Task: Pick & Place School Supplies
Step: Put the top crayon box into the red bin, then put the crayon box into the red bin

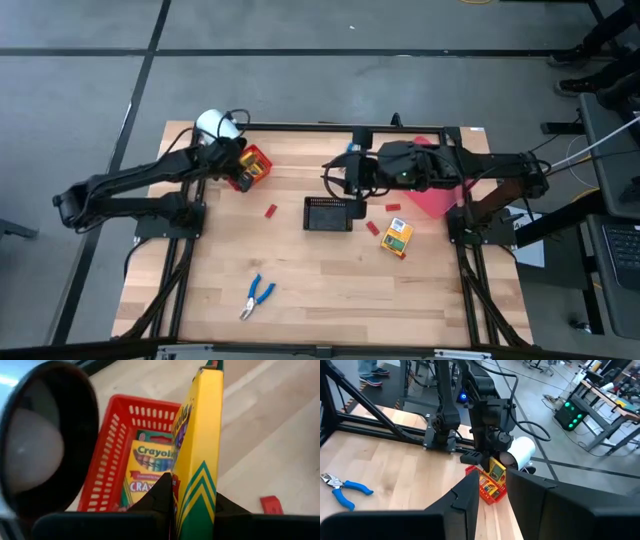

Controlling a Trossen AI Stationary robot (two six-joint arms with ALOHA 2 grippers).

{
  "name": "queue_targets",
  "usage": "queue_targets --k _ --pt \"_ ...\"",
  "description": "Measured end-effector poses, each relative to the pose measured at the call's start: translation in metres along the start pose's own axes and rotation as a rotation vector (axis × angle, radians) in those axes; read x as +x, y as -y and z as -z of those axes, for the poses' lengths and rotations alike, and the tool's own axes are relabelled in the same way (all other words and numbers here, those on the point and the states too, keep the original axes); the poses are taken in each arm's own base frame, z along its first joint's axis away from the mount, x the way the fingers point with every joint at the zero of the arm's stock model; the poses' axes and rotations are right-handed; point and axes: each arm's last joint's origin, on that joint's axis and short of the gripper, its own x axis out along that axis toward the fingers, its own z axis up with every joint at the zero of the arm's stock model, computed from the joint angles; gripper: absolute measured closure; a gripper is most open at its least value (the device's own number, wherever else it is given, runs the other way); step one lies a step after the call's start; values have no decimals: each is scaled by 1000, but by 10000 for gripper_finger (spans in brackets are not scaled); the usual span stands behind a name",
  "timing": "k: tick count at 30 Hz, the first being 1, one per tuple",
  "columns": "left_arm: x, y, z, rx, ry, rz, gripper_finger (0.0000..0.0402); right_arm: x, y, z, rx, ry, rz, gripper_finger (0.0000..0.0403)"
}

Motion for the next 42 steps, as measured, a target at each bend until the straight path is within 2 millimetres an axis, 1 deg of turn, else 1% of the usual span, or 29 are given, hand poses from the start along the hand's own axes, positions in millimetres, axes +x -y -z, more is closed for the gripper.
queue_targets --k 6,11,13,16,22,27,30,33,34,36,39,40,42 --pt "14 -3 -6 42 -20 -6 374 -2 -5 -1 15 -1 19 303" --pt "23 -5 -6 59 -66 -2 374 -2 -5 -1 38 -1 19 303" --pt "26 -4 -6 67 -83 9 362 -2 -5 -1 40 -1 19 303" --pt "27 -4 -7 67 -73 4 334 -3 -5 -1 41 0 20 303" --pt "21 -4 -13 50 14 -10 288 -9 -2 -3 46 10 31 303" --pt "6 -4 -20 57 129 35 269 -16 1 -2 64 -3 50 303" --pt "-11 1 -28 59 233 153 265 -20 1 2 85 -47 44 303" --pt "-28 8 -33 53 299 317 264 -25 -3 14 93 -170 21 303" --pt "-33 12 -34 49 318 397 265 -27 -6 21 91 -234 9 303" --pt "-44 22 -37 51 348 619 269 -32 -10 35 98 -386 -45 303" --pt "-62 40 -45 46 395 955 277 -35 -23 60 145 -590 -169 303" --pt "-69 46 -47 42 417 1038 279 -35 -30 69 162 -651 -214 303" --pt "-80 57 -50 40 478 1136 285 -37 -43 85 214 -728 -285 303"
